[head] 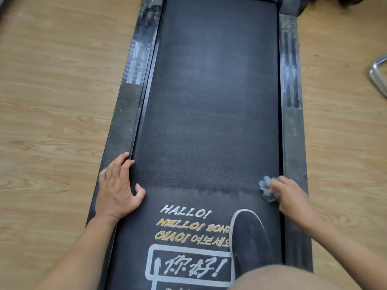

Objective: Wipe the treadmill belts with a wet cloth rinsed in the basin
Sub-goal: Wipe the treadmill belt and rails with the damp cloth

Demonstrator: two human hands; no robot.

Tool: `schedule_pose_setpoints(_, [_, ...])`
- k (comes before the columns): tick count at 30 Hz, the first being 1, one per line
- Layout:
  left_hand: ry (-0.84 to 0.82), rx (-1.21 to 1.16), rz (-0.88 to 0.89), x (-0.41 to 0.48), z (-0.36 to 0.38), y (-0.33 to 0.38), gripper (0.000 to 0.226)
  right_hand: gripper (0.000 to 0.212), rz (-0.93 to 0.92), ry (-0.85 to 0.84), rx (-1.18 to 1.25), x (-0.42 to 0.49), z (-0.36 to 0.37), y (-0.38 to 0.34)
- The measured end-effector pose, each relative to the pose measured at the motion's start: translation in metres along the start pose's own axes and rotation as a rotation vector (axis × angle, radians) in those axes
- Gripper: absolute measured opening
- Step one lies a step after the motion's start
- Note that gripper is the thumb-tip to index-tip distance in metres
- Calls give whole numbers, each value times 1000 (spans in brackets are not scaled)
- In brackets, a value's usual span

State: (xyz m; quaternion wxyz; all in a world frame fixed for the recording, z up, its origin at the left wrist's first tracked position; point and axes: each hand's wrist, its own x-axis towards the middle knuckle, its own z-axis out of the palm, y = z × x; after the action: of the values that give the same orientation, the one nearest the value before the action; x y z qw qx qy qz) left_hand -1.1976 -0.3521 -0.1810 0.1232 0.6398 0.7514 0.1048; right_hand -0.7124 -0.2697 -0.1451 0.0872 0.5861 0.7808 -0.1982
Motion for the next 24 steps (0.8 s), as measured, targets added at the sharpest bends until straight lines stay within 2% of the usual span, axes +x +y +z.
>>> schedule_pose_setpoints(2, [10, 15, -2, 0, 0, 0, 69, 58, 42, -35, -38, -1, -1, 13])
schedule_pose_setpoints(8, [-6, 97, -4, -1, 0, 7, 69, 39, -26, -188, -66, 13, -13, 15])
schedule_pose_setpoints(17, [-72, 178, 19, -13, 7, 11, 81, 38, 29, -282, -7, 21, -23, 5])
schedule_pose_setpoints(24, [-82, 129, -3, -14, 2, 15, 81, 37, 80, -318, -13, 25, -36, -3])
